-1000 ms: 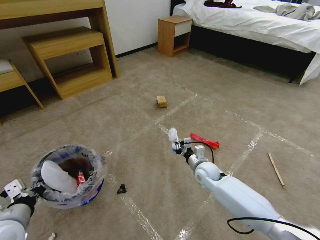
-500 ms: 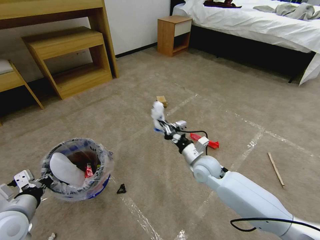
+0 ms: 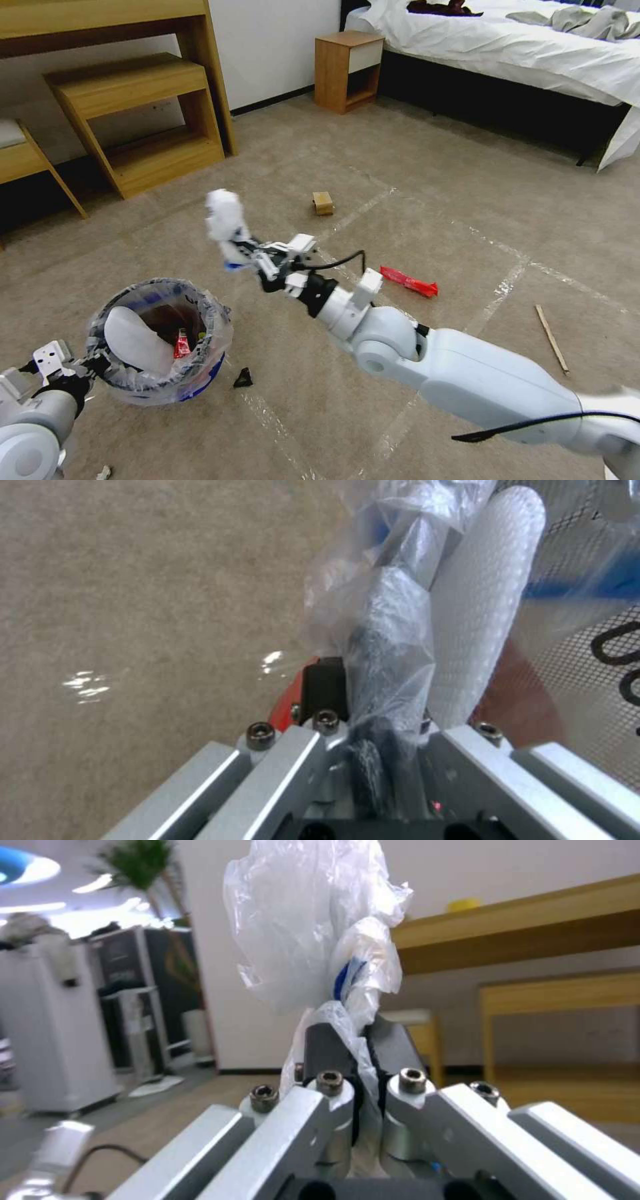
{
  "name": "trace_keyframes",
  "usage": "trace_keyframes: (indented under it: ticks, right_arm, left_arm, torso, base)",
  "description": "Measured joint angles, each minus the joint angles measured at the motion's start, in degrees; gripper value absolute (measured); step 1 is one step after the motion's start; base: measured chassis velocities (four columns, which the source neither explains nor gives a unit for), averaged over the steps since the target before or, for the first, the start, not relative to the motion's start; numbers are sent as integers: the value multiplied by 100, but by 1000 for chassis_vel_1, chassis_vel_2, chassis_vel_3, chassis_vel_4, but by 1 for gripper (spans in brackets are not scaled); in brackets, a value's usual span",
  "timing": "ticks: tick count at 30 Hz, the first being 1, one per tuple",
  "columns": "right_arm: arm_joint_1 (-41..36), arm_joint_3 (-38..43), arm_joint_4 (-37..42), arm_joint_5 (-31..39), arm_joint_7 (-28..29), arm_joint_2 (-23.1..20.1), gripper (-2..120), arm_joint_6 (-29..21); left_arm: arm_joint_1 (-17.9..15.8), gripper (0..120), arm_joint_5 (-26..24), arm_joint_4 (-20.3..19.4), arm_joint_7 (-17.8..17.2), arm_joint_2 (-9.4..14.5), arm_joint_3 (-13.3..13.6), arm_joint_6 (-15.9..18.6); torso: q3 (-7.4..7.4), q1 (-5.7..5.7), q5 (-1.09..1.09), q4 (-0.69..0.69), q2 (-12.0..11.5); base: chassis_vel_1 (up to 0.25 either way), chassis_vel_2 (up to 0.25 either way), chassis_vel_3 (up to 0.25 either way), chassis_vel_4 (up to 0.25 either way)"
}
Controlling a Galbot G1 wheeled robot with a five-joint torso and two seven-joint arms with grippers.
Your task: Pick up the trash bin and place the garbage on the floor into it.
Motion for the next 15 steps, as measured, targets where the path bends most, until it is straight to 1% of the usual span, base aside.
trace_keyframes:
  ticks: [2,3,5,7,9,13,15]
  right_arm:
    - [244,-326,7,79,40,143,0,-18]
    - [244,-326,7,79,40,143,0,-18]
    - [401,-642,23,207,139,287,0,-78]
    - [428,-718,27,239,173,322,0,-96]
    - [512,-1044,11,287,290,416,0,-176]
    - [581,-1323,-31,288,405,503,0,-273]
    - [643,-1507,-95,290,517,683,0,-379]
  left_arm:
    - [16,0,18,-10,-6,-30,-24,2]
    - [16,0,18,-10,-6,-30,-24,2]
    - [2,0,25,-33,-19,-65,-35,5]
    - [-2,0,25,-39,-22,-68,-38,8]
    - [-8,0,23,-52,-28,-71,-58,9]
    - [-13,0,12,-56,-30,-73,-74,9]
    - [-27,0,5,-59,-31,-78,-77,9]
  torso:
    - [0,0,0,0,0]
    - [0,0,0,0,0]
    - [0,0,0,0,0]
    - [0,0,0,0,0]
    - [0,0,1,-1,0]
    - [0,0,1,-1,0]
    - [0,0,1,-2,0]
  base:
    - [0,0,0,0]
    - [0,0,0,0]
    - [0,0,0,0]
    - [0,0,0,0]
    - [0,0,0,0]
    - [0,0,0,0]
    - [0,0,0,0]
